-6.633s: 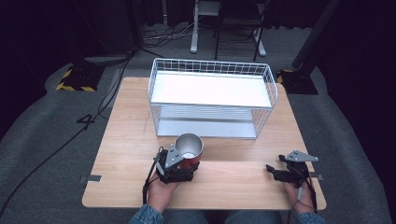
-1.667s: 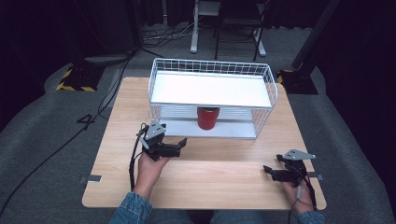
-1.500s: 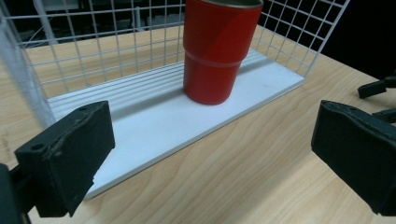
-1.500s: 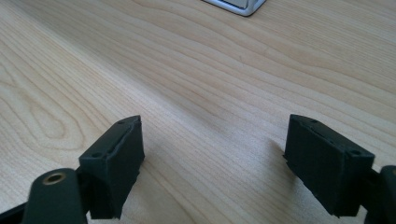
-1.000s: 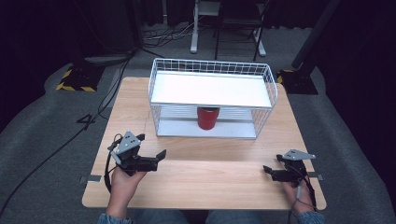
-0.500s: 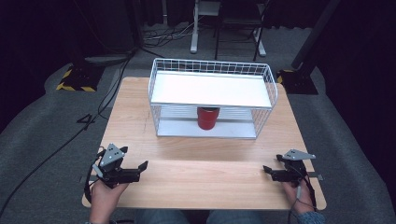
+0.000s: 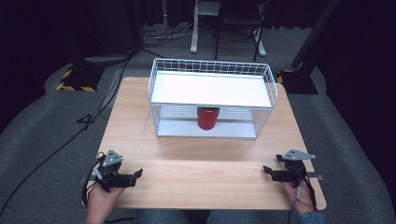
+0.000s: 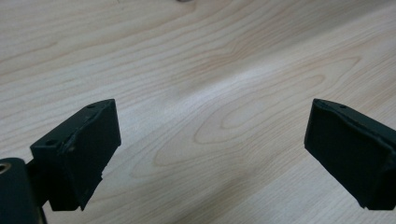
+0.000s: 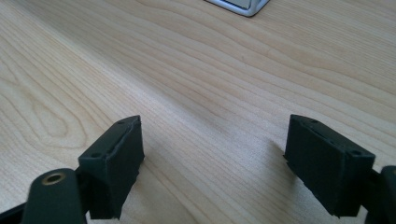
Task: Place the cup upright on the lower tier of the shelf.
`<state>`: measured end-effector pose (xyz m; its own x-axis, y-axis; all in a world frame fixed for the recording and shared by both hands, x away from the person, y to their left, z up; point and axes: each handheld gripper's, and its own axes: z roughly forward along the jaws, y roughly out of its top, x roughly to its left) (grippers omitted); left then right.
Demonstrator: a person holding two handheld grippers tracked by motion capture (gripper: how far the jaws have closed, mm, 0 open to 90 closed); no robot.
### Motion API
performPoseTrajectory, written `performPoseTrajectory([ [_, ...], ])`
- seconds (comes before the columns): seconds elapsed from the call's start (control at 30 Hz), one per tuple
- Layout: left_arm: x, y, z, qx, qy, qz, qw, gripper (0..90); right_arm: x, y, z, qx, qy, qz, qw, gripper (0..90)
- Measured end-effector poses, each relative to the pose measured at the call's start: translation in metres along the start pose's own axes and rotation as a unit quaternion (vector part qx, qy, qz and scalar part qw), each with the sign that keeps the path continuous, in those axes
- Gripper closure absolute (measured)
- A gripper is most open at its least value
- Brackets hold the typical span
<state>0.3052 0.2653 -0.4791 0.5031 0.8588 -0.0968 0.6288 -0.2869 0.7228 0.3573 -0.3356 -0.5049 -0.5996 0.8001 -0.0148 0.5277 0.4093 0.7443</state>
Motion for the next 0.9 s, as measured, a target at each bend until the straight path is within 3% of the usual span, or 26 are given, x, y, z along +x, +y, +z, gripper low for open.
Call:
performPoseTrajectory([
  [0.23, -0.005, -0.001, 0.015, 0.028, -0.006, 0.013, 0.9995, 4.2, 0.0, 0.0, 0.0, -0.001, -0.001, -0.001, 1.0, 19.7],
  [0.43, -0.011, -0.003, 0.031, 0.054, 0.005, 0.022, 0.9983, 4.2, 0.001, 0.0, 0.0, -0.001, -0.002, -0.001, 1.0, 19.7],
  [0.5, -0.014, -0.004, 0.035, 0.049, 0.023, 0.031, 0.9981, 2.6, 0.001, 0.0, 0.0, -0.001, -0.001, -0.002, 1.0, 19.7],
  [0.9, -0.017, -0.004, 0.04, 0.04, 0.043, 0.009, 0.9982, 0.0, 0.001, 0.0, 0.0, -0.001, 0.0, -0.001, 1.0, 19.7],
])
